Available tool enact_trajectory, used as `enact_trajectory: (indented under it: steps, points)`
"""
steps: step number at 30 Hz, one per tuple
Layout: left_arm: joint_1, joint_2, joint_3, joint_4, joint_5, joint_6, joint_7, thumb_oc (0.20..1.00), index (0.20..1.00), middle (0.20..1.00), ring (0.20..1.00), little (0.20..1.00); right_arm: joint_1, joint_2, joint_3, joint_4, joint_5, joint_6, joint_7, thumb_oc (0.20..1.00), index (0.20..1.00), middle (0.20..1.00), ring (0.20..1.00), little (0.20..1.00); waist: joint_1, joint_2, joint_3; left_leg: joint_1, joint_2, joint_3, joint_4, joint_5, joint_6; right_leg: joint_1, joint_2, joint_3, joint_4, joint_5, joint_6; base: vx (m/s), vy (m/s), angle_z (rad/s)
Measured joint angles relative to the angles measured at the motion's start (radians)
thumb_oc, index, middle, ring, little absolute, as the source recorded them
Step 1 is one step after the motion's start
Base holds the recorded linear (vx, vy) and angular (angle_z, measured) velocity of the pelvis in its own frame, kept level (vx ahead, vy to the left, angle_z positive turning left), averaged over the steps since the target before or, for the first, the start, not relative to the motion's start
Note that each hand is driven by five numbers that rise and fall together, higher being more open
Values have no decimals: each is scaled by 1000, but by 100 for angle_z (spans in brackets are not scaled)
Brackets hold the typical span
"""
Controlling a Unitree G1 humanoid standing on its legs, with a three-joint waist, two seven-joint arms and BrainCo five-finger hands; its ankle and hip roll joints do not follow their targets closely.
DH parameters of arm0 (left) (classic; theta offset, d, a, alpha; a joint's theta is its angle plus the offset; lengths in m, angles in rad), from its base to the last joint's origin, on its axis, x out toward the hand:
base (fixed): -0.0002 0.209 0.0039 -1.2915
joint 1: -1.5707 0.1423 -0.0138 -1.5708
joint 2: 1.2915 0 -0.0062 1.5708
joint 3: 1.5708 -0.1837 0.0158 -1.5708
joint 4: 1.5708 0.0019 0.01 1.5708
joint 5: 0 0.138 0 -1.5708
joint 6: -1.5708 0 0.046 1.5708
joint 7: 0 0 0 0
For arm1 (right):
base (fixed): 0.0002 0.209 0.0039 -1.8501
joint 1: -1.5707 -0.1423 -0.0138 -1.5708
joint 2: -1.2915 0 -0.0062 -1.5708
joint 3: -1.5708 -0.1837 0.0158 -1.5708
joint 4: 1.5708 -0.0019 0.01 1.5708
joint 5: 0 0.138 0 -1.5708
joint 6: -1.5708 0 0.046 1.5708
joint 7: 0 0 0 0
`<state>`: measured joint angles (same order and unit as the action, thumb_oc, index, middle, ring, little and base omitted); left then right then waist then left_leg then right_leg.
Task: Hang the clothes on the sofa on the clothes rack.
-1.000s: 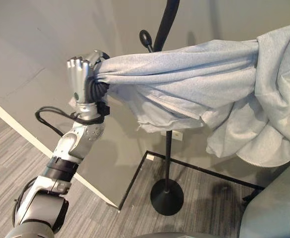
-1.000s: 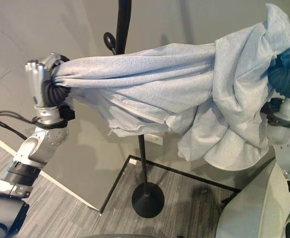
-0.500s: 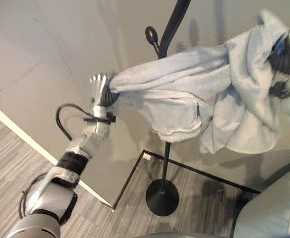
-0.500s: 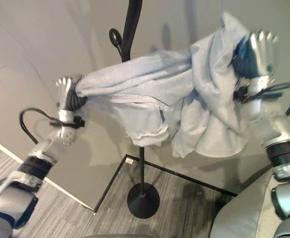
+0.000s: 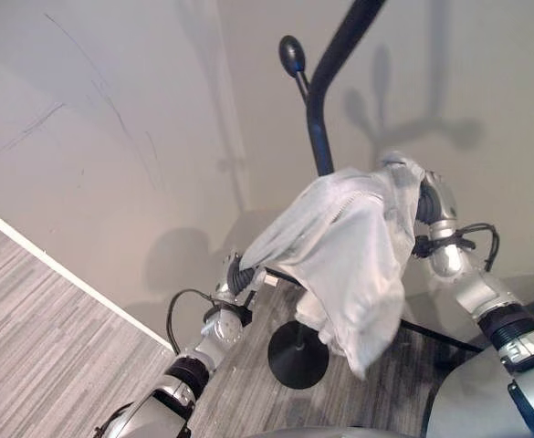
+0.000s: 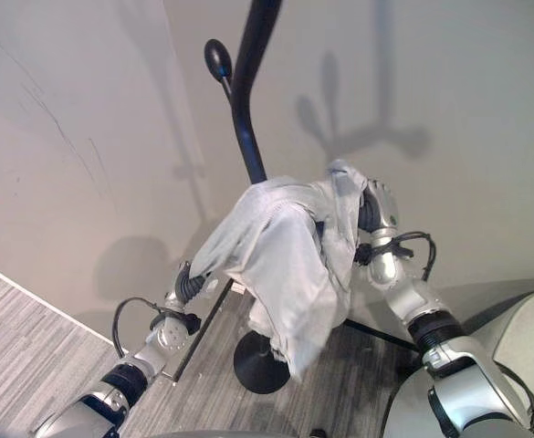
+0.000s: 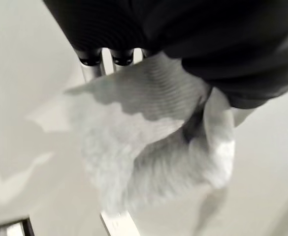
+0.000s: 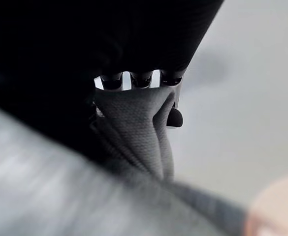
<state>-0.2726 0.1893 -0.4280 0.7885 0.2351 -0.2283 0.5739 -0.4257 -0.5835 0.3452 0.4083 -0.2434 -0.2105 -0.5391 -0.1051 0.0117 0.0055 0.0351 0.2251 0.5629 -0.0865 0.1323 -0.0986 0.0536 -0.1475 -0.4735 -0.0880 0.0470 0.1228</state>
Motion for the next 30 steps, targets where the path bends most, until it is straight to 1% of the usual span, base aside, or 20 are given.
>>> enact_trajectory:
  steps: [1, 2, 3, 4, 5, 6, 8, 9, 10, 12, 15, 18, 23, 28, 30]
  points:
    - [11, -29, 0, -3, -42, -2, -11, 200, 200, 200, 200, 200, 49, 46, -19, -47, 19, -2, -14, 1000, 1000, 1000, 1000, 1000, -5, -3, 11, 5, 0, 1, 0, 0, 0, 4, 0, 1, 0, -1, -1, 0, 0, 0]
    - [11, -42, 0, -3, -75, -5, -21, 200, 200, 200, 200, 200, 64, 63, -19, -53, 30, -3, -16, 1000, 1000, 1000, 1000, 1000, -7, -4, 18, 5, 0, 0, 0, 0, 0, 6, 0, 0, 0, -1, -2, 0, 0, 0]
    - [14, -71, 3, -8, -157, -19, -32, 200, 200, 200, 200, 200, 86, 87, -17, -63, 59, -3, -14, 1000, 1000, 1000, 1000, 1000, -15, -7, 28, 6, 0, 0, 0, 0, 0, 6, 0, 0, 0, -1, -2, 0, 0, 0]
    - [18, -76, 13, -8, -193, -28, -34, 313, 313, 313, 313, 313, 95, 98, -17, -65, 77, -5, -14, 1000, 1000, 1000, 1000, 1000, -14, -9, 32, 6, 0, 0, 0, 0, 0, 7, 0, 0, 0, -1, -2, 0, 0, 0]
    - [21, -91, 11, -10, -243, -36, -43, 529, 529, 529, 529, 529, 100, 108, -11, -65, 101, -5, -11, 1000, 1000, 1000, 1000, 1000, -22, -10, 36, 7, 0, 1, 0, 0, 0, 6, 0, 1, 0, -1, -2, -5, 16, -4]
    - [48, -106, 43, -34, -364, -53, -71, 1000, 1000, 1000, 1000, 1000, 130, 138, -13, -76, 158, -18, -8, 1000, 1000, 1000, 1000, 1000, -27, -13, 41, 9, 0, 4, 0, 0, 0, 7, -1, 4, 0, -2, -2, -10, 31, -10]
    - [61, -107, 49, -32, -436, -58, -94, 1000, 1000, 1000, 1000, 1000, 136, 143, -9, -77, 185, -18, 4, 1000, 1000, 1000, 1000, 1000, -30, -11, 46, 19, -1, 17, 0, 0, 0, 6, -3, 17, 0, -1, -2, -8, 40, -17]
    - [79, -115, 98, -31, -540, -67, -142, 1000, 1000, 1000, 1000, 1000, 161, 142, -16, -112, 219, -18, 22, 1000, 1000, 1000, 1000, 1000, -31, -9, 47, 26, -2, 24, -1, 0, 0, 8, -3, 24, 0, -1, -2, 1, 25, -20]
    - [95, -123, 141, -30, -608, -67, -165, 1000, 1000, 1000, 1000, 1000, 181, 141, -19, -140, 232, -19, 31, 1000, 1000, 1000, 1000, 1000, -30, -7, 49, 32, -1, 26, 0, 0, 0, 10, -3, 28, 0, -2, -2, 6, 27, -18]
    - [108, -110, 164, -29, -669, -67, -183, 1000, 1000, 1000, 1000, 1000, 185, 136, -24, -144, 247, -19, 38, 1000, 1000, 1000, 1000, 1000, -33, -2, 49, 35, 0, 26, -1, 0, 0, 11, -2, 33, 0, -2, -2, 11, 36, -8]
    - [144, -105, 214, -16, -711, -69, -224, 1000, 1000, 1000, 1000, 1000, 220, 92, -60, -168, 258, -22, 68, 1000, 1000, 1000, 1000, 1000, -33, 3, 49, 37, 0, 26, -1, 0, 0, 12, -2, 35, 0, -2, -2, 0, 0, 0]
    - [174, -98, 255, 35, -736, -69, -250, 1000, 1000, 1000, 1000, 1000, 266, 60, -104, -200, 266, -25, 87, 1000, 1000, 1000, 1000, 1000, -31, 3, 48, 37, 0, 25, -1, 0, 0, 13, -3, 35, 0, -1, -2, -4, 34, 0]
    - [240, -95, 321, 123, -737, -65, -282, 1000, 1000, 1000, 1000, 1000, 344, 55, -189, -226, 278, -41, 105, 1000, 1000, 1000, 1000, 1000, -31, 2, 47, 38, 0, 25, -1, 0, 0, 14, -2, 35, 0, -1, -2, 0, 0, 0]
    - [289, -93, 362, 193, -734, -50, -310, 1000, 1000, 1000, 1000, 1000, 420, 58, -219, -226, 305, -47, 121, 1000, 1000, 1000, 1000, 1000, -28, -8, 36, 38, 1, 25, -1, 0, 0, 12, -1, 37, 0, 1, -3, -6, 2, 0]
    - [303, -95, 424, 244, -737, -48, -321, 1000, 1000, 1000, 1000, 1000, 473, 65, -230, -223, 322, -48, 151, 1000, 1000, 1000, 1000, 1000, -29, -19, 21, 39, 1, 25, -1, 0, 0, 12, -1, 39, 0, 1, -3, 0, 0, 0]
